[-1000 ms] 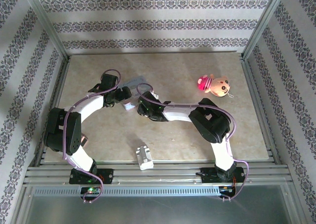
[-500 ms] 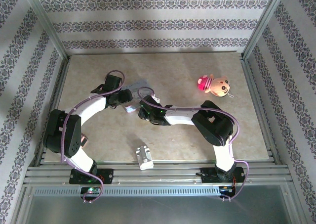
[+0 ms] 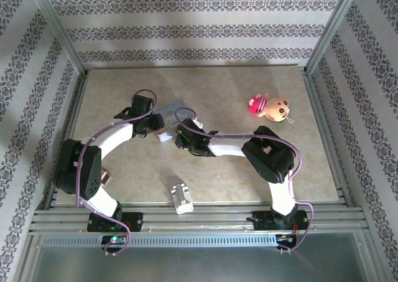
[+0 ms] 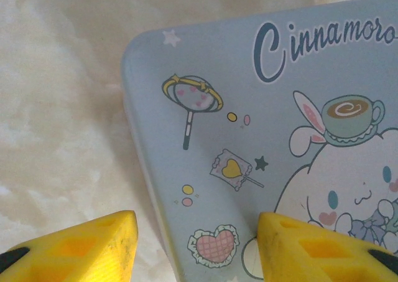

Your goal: Unlock the padlock with the key

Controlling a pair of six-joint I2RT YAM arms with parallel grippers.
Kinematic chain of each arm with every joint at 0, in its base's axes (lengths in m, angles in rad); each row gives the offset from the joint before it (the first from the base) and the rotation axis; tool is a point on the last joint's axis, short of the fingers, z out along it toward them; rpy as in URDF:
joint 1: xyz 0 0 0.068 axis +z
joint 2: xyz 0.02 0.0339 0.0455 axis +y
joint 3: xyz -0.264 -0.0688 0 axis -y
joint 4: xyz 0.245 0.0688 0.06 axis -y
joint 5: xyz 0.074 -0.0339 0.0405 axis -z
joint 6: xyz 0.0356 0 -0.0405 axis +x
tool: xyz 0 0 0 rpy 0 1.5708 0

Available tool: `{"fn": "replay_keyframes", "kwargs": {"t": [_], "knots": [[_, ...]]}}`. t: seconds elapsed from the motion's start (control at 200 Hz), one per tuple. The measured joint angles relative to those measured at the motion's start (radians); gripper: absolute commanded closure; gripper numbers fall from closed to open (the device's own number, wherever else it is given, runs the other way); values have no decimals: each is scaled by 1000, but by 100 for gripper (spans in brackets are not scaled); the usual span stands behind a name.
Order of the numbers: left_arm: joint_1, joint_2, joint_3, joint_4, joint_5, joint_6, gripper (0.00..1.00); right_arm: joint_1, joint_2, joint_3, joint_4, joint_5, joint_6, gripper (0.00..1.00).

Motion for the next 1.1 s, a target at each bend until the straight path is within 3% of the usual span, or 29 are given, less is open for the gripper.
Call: {"fn": "replay_keyframes", "kwargs": {"t": [0.62, 1.099], "knots": [[0, 1, -3, 12, -1, 0, 49, -30, 0, -1, 71, -3, 34, 100], [2, 3, -3, 28, 0, -15, 64, -33, -16, -93, 204, 5, 56, 100]]}}
